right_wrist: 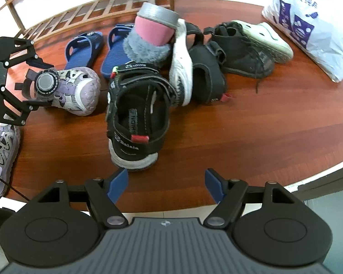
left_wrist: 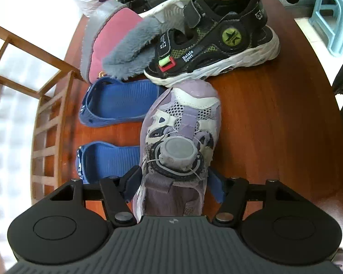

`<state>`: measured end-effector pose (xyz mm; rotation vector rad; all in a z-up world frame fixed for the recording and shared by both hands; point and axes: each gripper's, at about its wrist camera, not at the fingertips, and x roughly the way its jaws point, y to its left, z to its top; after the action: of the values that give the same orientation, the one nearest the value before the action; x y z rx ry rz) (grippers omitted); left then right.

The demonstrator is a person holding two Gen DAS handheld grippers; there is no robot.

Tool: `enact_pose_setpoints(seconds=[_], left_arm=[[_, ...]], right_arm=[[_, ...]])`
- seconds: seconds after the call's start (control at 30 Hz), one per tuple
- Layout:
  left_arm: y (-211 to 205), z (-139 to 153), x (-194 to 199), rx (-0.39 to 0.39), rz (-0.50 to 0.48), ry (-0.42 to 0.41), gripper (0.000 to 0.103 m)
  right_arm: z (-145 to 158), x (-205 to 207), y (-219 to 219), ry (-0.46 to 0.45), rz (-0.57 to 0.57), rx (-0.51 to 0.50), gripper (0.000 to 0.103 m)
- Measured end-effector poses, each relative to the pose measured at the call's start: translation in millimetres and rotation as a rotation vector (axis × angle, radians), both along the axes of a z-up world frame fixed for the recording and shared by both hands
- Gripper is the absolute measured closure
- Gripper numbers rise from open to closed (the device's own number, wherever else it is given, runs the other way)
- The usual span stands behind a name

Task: Organize scattered shoes
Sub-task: 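Carry the lavender dial sneaker with the left tool toward the open table area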

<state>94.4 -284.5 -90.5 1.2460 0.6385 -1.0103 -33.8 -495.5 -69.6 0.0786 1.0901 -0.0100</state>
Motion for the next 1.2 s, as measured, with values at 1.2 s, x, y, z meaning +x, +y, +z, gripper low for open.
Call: enact_pose_setpoints(seconds=[1.2], left_arm=[[50,76,-23,-0.642,0.849,0.298,0.064]], right_arm=[[4,23,18,-0.008,0.1,0.034,0.024]])
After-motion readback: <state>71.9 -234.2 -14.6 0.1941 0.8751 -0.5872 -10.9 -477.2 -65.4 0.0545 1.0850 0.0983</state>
